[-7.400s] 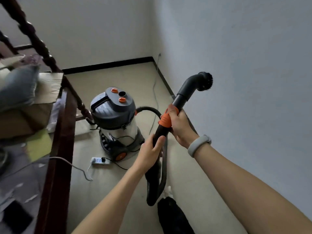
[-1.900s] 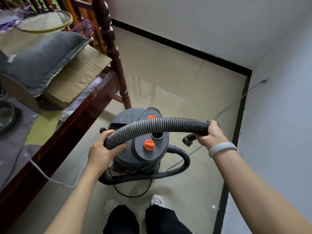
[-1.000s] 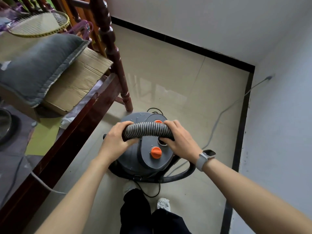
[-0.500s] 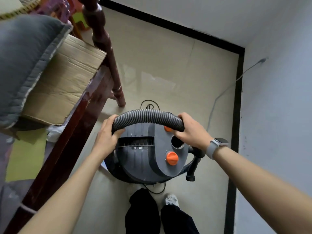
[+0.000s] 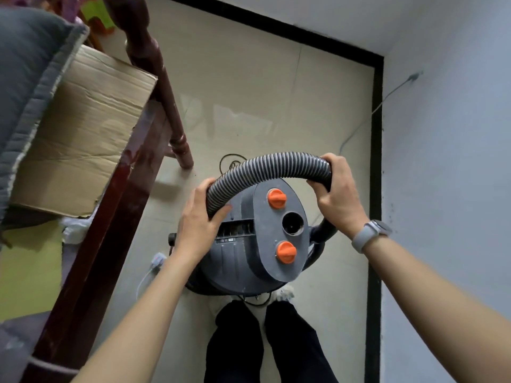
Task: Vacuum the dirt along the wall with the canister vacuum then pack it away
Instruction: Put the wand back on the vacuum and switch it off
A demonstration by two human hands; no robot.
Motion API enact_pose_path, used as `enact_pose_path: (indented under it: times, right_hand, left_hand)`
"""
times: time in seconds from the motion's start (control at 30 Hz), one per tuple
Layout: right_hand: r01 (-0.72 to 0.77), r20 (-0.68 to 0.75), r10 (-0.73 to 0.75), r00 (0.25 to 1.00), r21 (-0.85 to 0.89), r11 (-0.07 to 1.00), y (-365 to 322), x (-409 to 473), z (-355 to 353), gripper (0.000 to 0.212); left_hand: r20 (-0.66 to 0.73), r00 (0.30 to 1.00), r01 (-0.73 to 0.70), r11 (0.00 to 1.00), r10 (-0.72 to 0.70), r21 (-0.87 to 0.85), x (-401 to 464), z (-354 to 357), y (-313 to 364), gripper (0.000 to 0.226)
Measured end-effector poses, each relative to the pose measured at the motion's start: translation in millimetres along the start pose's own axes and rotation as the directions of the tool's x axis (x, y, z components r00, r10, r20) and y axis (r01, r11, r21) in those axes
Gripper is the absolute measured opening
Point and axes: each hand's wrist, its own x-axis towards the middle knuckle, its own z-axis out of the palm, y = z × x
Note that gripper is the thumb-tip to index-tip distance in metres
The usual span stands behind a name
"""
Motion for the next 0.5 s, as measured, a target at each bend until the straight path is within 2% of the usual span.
enact_pose_path:
  times: [0.13,0.3,0.5]
  right_hand:
    - [0.05,-0.055,-0.053,0.997,-0.059,0.997,11,-11,9,0.031]
    - [0.008,0.022,-0.007,1.0,-0.078,0.997,27,-2,38,0.034]
    - [-0.033,0.115,0.054,0.992,-0.176,0.984,38,56,80,0.043]
  left_hand:
    - [0.071,0.982,0.178,0.983,-0.175,-0.04,-23,0,-33,0.056]
    - [-0.035,0.98,0.197,0.98,-0.198,-0.013,-7,-3,-46,0.054]
    - [-0.172,0.945,0.28,0.96,-0.277,-0.008,26,8,-64,0.05]
